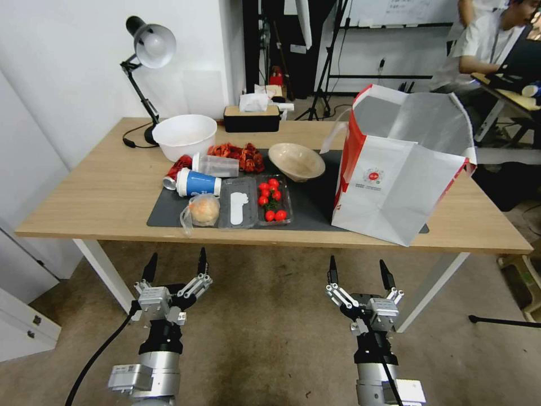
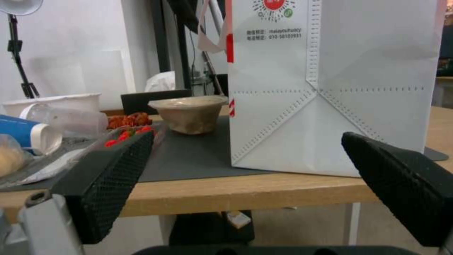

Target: Pick up the food delivery bag from the floor and place it on the table.

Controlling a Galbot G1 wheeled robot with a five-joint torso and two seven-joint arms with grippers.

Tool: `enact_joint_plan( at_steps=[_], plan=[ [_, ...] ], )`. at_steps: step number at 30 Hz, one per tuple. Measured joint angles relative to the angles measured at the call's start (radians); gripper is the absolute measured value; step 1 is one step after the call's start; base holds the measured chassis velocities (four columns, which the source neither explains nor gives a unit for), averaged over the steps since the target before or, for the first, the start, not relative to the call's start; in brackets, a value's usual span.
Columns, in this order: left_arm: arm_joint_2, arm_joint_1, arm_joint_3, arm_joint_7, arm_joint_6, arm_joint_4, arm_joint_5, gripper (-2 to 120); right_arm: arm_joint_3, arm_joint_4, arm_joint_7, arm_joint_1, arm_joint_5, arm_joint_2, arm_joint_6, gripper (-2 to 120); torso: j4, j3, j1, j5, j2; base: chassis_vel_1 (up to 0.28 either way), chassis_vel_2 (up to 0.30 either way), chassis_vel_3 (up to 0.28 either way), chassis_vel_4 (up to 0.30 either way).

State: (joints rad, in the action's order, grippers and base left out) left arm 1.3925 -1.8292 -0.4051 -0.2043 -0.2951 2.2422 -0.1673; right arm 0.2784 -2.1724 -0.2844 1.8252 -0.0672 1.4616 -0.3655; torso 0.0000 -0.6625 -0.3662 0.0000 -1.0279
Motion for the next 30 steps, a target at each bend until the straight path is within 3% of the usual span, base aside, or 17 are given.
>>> enact_joint_plan(
  at_steps=[30],
  plan=[
    [0.000,0.000,-0.004,-0.003,0.000,-0.006,-0.002,100,-0.005,0.012,0.008,0.005,-0.014,0.005,-0.023,100,0.0000,0.000,0.000,0.0000,0.000,0.000,0.000,0.000,0.000]
  ],
)
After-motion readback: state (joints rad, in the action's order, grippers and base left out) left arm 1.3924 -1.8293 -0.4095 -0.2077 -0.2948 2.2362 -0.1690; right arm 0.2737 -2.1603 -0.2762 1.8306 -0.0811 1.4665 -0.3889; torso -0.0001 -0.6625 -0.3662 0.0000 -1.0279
